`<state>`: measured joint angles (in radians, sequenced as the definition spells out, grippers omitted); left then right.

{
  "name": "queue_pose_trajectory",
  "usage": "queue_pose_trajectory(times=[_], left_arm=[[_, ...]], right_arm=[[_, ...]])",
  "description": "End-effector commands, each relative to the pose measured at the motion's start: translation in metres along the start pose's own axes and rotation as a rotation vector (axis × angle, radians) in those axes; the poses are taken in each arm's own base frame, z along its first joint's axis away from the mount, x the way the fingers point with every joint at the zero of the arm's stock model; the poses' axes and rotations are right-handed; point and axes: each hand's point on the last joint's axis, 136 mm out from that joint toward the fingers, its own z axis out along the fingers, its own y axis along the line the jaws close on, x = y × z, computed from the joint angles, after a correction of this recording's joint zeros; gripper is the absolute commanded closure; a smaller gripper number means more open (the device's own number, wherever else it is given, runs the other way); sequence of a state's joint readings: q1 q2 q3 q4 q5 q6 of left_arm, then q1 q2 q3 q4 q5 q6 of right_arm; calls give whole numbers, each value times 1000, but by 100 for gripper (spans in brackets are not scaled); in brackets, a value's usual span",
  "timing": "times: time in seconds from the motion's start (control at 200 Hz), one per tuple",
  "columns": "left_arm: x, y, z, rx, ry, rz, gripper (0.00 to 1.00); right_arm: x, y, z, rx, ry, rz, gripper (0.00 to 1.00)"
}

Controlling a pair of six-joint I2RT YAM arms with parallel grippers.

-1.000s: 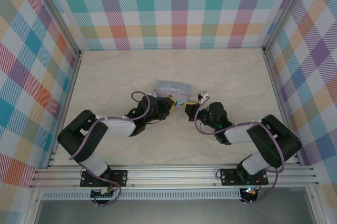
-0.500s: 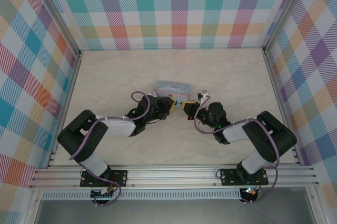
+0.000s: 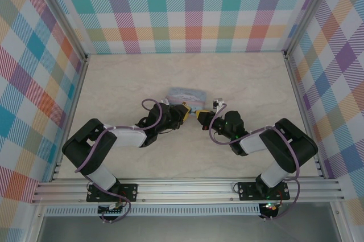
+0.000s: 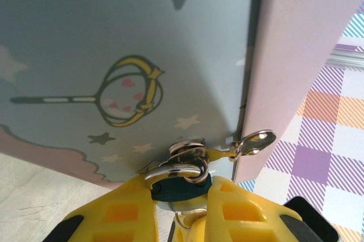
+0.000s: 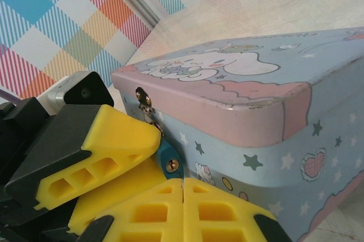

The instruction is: Unlock a padlock with a key

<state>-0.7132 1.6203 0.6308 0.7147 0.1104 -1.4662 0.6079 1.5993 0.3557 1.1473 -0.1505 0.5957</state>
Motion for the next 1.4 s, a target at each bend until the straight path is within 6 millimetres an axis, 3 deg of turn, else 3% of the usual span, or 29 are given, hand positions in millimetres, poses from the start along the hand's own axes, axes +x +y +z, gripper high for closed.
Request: queue_pose_trajectory(times=[0.0,0.975,1.395], left_arm=[[7,-31,0,112,10,3,100],[7,-23,-2,94,7,0,100],[10,-39,-8,135,22,0,100]], right_arm=[[-17,15,5,-65,-54,-4,97],[-21,16,-3,-56,-71,-27,97],[-11,9,5,-57,-49,-14,97]])
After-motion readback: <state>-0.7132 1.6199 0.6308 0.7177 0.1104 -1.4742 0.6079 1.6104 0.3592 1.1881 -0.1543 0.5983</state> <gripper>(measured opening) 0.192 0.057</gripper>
